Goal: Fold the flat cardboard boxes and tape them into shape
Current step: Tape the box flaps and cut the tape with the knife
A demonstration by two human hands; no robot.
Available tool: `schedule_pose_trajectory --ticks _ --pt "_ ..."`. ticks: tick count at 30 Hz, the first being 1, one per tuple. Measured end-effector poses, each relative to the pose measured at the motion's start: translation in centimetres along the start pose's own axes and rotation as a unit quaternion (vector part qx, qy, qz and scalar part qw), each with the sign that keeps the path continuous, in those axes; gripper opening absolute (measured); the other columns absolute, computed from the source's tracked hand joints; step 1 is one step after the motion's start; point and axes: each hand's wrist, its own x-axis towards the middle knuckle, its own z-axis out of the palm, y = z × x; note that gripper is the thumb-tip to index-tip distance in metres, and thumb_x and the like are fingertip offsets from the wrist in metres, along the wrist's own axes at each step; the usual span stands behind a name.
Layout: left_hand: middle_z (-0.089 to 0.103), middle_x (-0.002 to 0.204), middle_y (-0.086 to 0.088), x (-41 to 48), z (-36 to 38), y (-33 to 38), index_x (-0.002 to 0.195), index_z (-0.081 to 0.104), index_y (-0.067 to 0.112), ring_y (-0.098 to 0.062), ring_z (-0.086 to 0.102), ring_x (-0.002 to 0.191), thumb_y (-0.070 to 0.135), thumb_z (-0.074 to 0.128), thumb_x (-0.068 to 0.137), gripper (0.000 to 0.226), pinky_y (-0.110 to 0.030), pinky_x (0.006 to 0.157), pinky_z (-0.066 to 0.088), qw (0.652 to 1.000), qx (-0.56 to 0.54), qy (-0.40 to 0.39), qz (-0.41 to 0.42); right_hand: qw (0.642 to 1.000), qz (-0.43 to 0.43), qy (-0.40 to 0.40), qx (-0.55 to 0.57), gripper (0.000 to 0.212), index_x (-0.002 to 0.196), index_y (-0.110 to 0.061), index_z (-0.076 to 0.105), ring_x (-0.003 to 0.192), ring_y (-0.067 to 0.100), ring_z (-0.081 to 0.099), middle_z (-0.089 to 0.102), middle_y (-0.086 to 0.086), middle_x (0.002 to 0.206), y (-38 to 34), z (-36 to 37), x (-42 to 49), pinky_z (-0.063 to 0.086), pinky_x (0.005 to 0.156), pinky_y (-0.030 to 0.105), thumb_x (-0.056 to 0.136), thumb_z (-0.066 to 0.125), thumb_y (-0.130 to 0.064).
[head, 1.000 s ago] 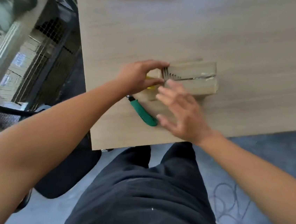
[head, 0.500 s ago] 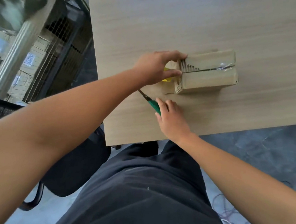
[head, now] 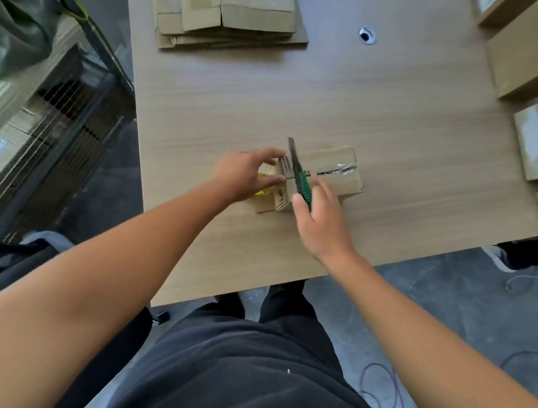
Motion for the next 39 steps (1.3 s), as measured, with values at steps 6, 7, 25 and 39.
schedule_pose_trajectory --ticks 6,7,25,39 --pt "0.072 0.114 0.008 -2.5 0.6 -0.1 0.119 0.065 0.026 -0.02 0.066 0.104 0.05 0.063 0.091 0.037 -0.031 0.084 0.05 0.994 -0.055 0.025 -0.096 0.987 -0.004 -0.102 -0.125 0.057 0.127 0.015 0.054 0.156 0.034 0.0 0.008 0.025 0.166 0.4 1.5 1.0 0.005 0.126 0.052 0.106 0.04 -0.036" --pt "0.072 0.114 0.006 -3.4 0.6 -0.5 0.118 0.067 0.025 -0.021 0.065 0.105 0.043 0.064 0.092 0.032 -0.031 0.084 0.049 0.991 -0.085 0.023 -0.096 0.986 0.001 -0.112 -0.125 0.056 0.125 0.015 0.055 0.156 0.034 -0.001 0.007 0.025 0.167 0.4 1.3 1.1 0.004 0.126 0.052 0.106 0.04 -0.036" --pt "0.052 0.113 -0.001 -3.2 0.3 1.4 0.097 0.063 0.033 -0.029 0.062 0.095 0.033 0.055 0.091 0.01 -0.037 0.078 0.051 0.989 0.065 -0.015 -0.129 0.932 0.04 -0.212 -0.29 0.064 0.128 0.009 0.06 0.156 0.031 -0.011 -0.013 0.022 0.167 -2.4 0.2 2.1 0.011 0.124 0.048 0.104 0.028 -0.041" --pt "0.051 0.152 0.004 -2.8 -4.0 1.0 0.08 0.054 0.029 -0.019 0.05 0.133 0.018 0.058 0.088 0.014 -0.031 0.107 0.039 0.993 -0.1 -0.041 -0.043 0.999 -0.035 -0.009 -0.029 0.051 0.127 -0.017 0.061 0.106 0.018 0.058 0.063 -0.003 0.114 2.5 -1.1 -0.2 0.05 0.091 0.036 0.092 0.058 -0.053"
